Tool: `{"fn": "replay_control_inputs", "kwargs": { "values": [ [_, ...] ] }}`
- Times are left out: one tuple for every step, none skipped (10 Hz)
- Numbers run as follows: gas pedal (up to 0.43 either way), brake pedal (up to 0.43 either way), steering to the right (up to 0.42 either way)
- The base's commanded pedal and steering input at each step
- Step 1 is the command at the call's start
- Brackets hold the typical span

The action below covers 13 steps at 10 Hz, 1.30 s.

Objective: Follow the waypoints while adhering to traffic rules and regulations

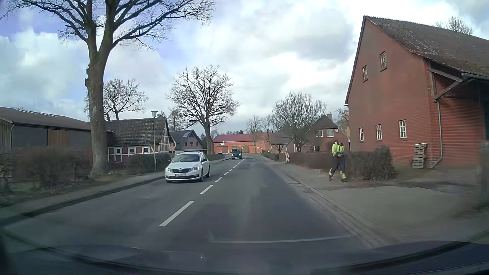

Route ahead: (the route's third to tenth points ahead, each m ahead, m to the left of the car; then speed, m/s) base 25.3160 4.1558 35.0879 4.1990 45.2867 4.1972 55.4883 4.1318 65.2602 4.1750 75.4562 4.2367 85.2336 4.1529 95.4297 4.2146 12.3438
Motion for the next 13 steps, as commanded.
{"fn": "replay_control_inputs", "kwargs": {
  "values": [
    [0.177, 0.000, -0.001],
    [0.177, 0.000, -0.001],
    [0.177, 0.000, -0.001],
    [0.177, 0.000, -0.001],
    [0.177, 0.000, -0.001],
    [0.177, 0.000, -0.001],
    [0.177, 0.000, -0.001],
    [0.177, 0.000, -0.001],
    [0.177, 0.000, -0.002],
    [0.177, 0.000, -0.003],
    [0.177, 0.000, -0.003],
    [0.177, 0.000, -0.003],
    [0.177, 0.000, -0.003]
  ]
}}
